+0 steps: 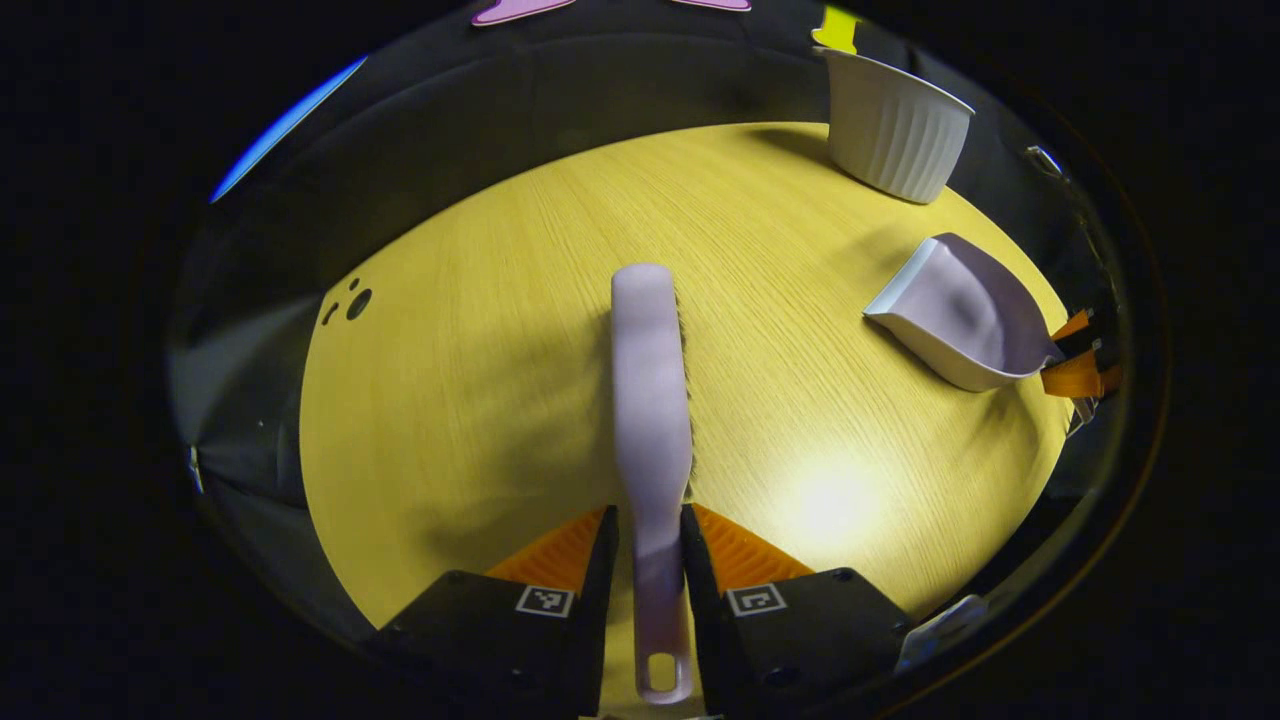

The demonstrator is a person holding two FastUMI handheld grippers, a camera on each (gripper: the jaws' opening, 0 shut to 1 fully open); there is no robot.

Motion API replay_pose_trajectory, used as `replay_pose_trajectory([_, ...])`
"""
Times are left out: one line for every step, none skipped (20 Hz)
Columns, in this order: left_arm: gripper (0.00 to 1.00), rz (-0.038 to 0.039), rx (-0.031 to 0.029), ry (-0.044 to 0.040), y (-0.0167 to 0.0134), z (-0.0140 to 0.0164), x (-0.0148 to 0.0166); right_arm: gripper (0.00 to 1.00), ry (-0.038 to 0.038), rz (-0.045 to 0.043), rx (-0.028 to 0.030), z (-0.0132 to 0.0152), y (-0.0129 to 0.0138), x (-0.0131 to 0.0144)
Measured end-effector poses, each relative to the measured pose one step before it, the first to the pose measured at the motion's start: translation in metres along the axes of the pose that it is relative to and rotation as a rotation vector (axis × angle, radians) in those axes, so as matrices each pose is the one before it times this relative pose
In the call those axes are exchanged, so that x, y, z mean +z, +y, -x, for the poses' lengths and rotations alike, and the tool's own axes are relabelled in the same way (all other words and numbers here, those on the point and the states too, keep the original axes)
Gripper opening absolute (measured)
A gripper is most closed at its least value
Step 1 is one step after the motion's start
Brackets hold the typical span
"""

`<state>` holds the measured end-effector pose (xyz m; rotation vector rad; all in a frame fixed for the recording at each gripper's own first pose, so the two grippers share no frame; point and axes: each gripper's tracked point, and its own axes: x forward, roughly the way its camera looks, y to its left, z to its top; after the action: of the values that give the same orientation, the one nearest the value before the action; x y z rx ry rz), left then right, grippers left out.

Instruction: Pick up the small broom and dustpan from the desktop, sweep the trash into the dustpan with the broom, and then empty the trash into the garbage bin.

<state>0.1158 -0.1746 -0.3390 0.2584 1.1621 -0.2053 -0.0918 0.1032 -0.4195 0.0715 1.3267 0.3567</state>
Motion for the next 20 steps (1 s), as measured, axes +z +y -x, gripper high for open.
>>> replay_pose_trajectory([0.41,-0.00832,0.01109,-0.00974,0.00029,0.00481,0.00047,0.46,-0.02231,-0.00071,0.00632,0.00905,0.0001,0.00408])
replay_pose_trajectory([0.41,-0.00757,0.01214,-0.01107,0.00081,0.00528,0.00159,0.46,-0.02359,-0.00044,0.00645,0.00867,0.00077,0.00549])
replay_pose_trajectory([0.41,-0.0091,0.01504,-0.01268,0.00237,0.00936,0.00054,0.46,-0.02614,0.00304,0.00973,0.00963,0.00144,0.00752])
replay_pose_trajectory([0.41,-0.00885,0.01367,-0.01736,0.00208,0.00935,0.00403,0.46,-0.02887,0.00774,0.00472,0.00872,0.00148,0.00967])
replay_pose_trajectory([0.41,-0.00342,0.00793,-0.01829,-0.00148,0.00911,0.00433,0.46,-0.0309,0.00957,0.00078,0.00732,0.00066,0.00892])
replay_pose_trajectory([0.41,0.00516,0.00554,-0.02175,-0.00181,0.00885,0.00641,0.46,-0.03334,0.01089,0.00473,0.00841,0.00062,0.0111])
replay_pose_trajectory([0.41,0.01221,0.00382,-0.02701,-0.00169,0.00933,0.00786,0.46,-0.03664,0.00738,0.00194,0.00785,0.002,0.01092])
replay_pose_trajectory([0.41,0.01729,0.00232,-0.03859,-0.00167,0.00966,0.01173,0.46,-0.0412,0.00587,0.00354,0.00842,0.00255,0.01328])
replay_pose_trajectory([0.41,0.02038,-0.00102,-0.04477,-0.00278,0.0101,0.0122,0.46,-0.04707,0.00469,0.00395,0.00788,0.00205,0.01529])
replay_pose_trajectory([0.41,0.02164,-0.00297,-0.04707,-0.00278,0.01033,0.01529,0.46,-0.04589,0.00633,0.00489,0.00647,0.00162,0.01492])
replay_pose_trajectory([0.41,0.02131,0.00101,-0.05055,-0.00102,0.01119,0.0176,0.46,-0.04328,0.00801,0.00202,0.00673,0.00071,0.01412])
replay_pose_trajectory([0.41,0.01946,0.00307,-0.05196,-0.00169,0.00947,0.01848,0.46,-0.04252,0.00915,-0.00076,0.00592,0.00063,0.01396])
replay_pose_trajectory([0.41,0.01721,0.0062,-0.05154,-0.00101,0.00972,0.01779,0.46,-0.03739,0.01109,-0.00307,0.00574,-0.00094,0.01463])
replay_pose_trajectory([0.41,0.01564,0.00711,-0.05123,0.0013,0.00789,0.01841,0.46,-0.03623,0.00967,-0.00026,0.0071,-0.0006,0.01242])
replay_pose_trajectory([0.41,0.01507,0.00772,-0.05054,0.00002,0.0085,0.01863,0.46,-0.03248,0.01024,0.00121,0.00625,-0.00019,0.01284])
replay_pose_trajectory([0.41,0.0148,0.00592,-0.04623,-0.0019,0.00739,0.01939,0.46,-0.03041,0.01022,0.00462,0.00538,-0.00002,0.01294])
replay_pose_trajectory([0.41,0.01145,0.00933,-0.04559,-0.001,0.00734,0.01637,0.46,-0.03215,0.01228,0.00539,0.00383,0.00074,0.01064])
replay_pose_trajectory([0.41,0.0067,0.00821,-0.04042,0.00042,0.00699,0.01415,0.46,-0.03573,0.01771,0.00366,0.00371,0.00071,0.01241])
replay_pose_trajectory([0.41,0.00295,0.00976,-0.0406,-0.00051,0.00516,0.01367,0.46,-0.03818,0.02202,0.00121,0.00472,0.00058,0.01154])
replay_pose_trajectory([0.41,0.00469,0.00711,-0.04062,-0.00188,0.00568,0.0139,0.46,-0.04825,0.02272,-0.00028,0.00596,0.00076,0.01316])
